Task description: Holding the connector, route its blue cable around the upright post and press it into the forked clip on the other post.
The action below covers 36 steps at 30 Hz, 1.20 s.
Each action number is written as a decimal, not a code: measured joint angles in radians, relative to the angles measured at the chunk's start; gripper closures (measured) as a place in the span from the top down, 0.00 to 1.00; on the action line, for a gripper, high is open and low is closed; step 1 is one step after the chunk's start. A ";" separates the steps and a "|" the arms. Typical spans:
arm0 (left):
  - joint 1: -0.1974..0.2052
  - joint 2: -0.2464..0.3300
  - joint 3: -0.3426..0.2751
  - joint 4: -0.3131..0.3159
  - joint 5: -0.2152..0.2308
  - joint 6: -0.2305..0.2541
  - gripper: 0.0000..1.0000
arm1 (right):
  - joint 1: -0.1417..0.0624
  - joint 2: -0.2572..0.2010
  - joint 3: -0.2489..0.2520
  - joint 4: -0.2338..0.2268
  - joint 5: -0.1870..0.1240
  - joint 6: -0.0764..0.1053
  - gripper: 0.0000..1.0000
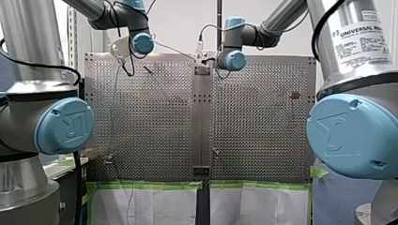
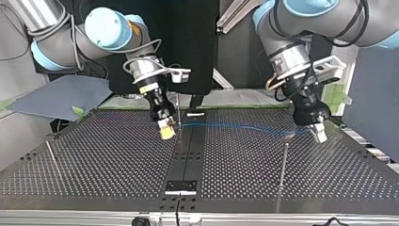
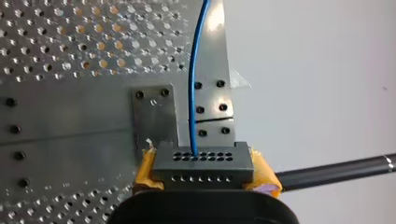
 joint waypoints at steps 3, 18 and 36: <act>0.024 -0.012 0.024 -0.025 0.025 -0.006 0.00 | 0.003 0.024 -0.025 0.017 -0.003 0.001 0.00; 0.146 -0.127 0.133 -0.145 0.146 -0.058 0.00 | 0.007 0.117 -0.141 0.022 0.001 0.017 0.00; 0.301 -0.281 0.158 -0.088 0.301 -0.121 0.00 | 0.032 0.205 -0.253 0.017 0.026 0.016 0.00</act>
